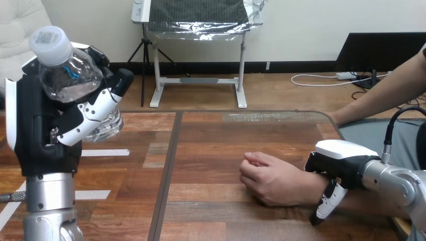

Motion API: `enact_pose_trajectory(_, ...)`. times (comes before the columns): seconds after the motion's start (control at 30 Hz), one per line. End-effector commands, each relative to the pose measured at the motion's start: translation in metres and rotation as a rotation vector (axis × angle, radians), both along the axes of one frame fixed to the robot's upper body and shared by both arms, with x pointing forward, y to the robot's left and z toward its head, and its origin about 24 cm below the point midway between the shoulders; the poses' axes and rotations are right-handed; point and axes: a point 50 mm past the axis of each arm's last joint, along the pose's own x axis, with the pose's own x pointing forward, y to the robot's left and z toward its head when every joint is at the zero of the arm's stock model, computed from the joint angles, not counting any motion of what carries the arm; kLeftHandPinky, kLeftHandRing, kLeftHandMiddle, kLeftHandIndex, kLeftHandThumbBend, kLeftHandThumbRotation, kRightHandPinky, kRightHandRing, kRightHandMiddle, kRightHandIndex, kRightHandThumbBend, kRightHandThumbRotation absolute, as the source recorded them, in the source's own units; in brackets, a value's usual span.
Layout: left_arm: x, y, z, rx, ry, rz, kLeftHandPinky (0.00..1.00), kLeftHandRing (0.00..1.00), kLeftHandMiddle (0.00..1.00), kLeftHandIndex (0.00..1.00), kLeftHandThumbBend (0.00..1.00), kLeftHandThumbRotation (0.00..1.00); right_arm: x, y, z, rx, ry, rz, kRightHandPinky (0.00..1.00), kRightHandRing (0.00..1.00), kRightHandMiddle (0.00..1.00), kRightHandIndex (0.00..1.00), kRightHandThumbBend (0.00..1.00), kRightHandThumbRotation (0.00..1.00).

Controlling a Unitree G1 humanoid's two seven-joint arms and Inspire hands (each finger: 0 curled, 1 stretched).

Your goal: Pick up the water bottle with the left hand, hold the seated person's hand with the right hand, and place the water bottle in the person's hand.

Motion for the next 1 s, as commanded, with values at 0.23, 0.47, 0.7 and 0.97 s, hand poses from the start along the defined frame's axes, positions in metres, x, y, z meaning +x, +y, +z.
enact_pose_trajectory(0.23,0.005,-0.008,0.020,-0.002,-0.104,-0.027,0.22,0.28,0.34,0.40,0.55,0.00,-0.018,0.007,-0.029,0.051,0.104,-0.002,0.16,0.21,0.28,0.30,0.87,0.00)
enact_pose_trajectory(0.47,0.005,-0.008,0.020,0.003,-0.107,-0.030,0.22,0.28,0.34,0.40,0.54,0.00,-0.015,0.004,-0.023,0.059,0.096,-0.016,0.16,0.21,0.27,0.30,0.87,0.01)
enact_pose_trajectory(0.7,0.006,-0.009,0.019,-0.008,-0.103,-0.030,0.22,0.28,0.34,0.40,0.55,0.00,-0.012,0.001,-0.016,0.067,0.086,-0.029,0.16,0.21,0.27,0.29,0.86,0.01)
enact_pose_trajectory(0.97,0.007,-0.009,0.018,-0.017,-0.097,-0.037,0.22,0.28,0.34,0.40,0.55,0.00,-0.007,-0.003,-0.008,0.071,0.055,-0.033,0.14,0.18,0.25,0.26,0.86,0.02)
